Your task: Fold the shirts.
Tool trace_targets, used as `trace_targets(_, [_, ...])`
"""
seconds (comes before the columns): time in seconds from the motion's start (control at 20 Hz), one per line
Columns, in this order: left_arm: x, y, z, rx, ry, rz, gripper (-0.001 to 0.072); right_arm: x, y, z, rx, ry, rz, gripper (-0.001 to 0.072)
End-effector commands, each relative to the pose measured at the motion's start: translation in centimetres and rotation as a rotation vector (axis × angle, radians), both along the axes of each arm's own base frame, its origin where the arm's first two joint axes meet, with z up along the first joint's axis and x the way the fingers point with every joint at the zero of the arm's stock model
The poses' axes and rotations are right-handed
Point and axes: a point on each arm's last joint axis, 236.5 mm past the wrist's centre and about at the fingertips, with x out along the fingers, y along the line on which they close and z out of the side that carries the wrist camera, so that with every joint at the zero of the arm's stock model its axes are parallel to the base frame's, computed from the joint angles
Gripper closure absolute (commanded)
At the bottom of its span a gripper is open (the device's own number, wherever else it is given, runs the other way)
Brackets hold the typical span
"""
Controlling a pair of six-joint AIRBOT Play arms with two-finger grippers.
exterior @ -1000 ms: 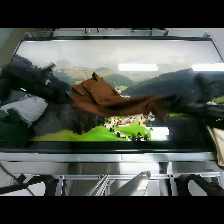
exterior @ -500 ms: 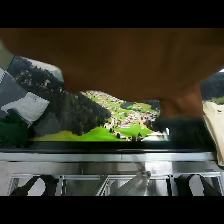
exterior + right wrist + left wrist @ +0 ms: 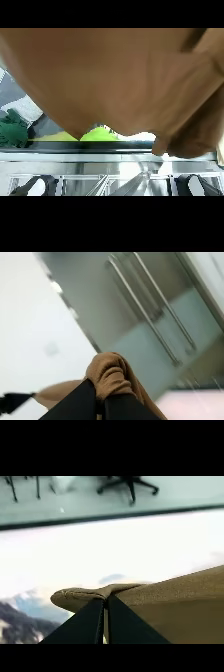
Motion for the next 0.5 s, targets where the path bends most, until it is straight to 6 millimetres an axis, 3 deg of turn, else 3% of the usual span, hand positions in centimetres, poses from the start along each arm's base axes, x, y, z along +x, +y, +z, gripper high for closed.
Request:
trace_targets(0.0, [4.8,-1.9,-6.6,-0.031,0.190,-0.136,0.0690,6.1,-1.4,-10.4,-0.169,0.283,-0.120,0.0686])
trace_targets(0.15, [11.1,-2.5,-16.1,-0.008,0.396,-0.173,0.0690,12.6,-1.4,-20.6,-0.186,0.452,-0.170,0.0686])
trace_targets(0.25, [15.6,-2.2,-24.4,0.043,0.539,-0.172,0.0690,17.4,-2.4,-28.2,-0.235,0.554,-0.267,0.0686])
trace_targets(0.35, [18.8,-2.6,-31.4,0.028,0.672,-0.197,0.0691,21.3,-3.0,-34.4,-0.239,0.637,-0.315,0.0686])
trace_targets(0.4, [20.0,-2.7,-34.6,0.000,0.740,-0.192,0.0692,22.9,-2.8,-36.5,-0.214,0.662,-0.301,0.0674])
trace_targets(0.45, [20.9,-2.6,-37.0,-0.023,0.792,-0.185,0.0691,24.3,-2.2,-37.8,-0.183,0.673,-0.256,0.0474])
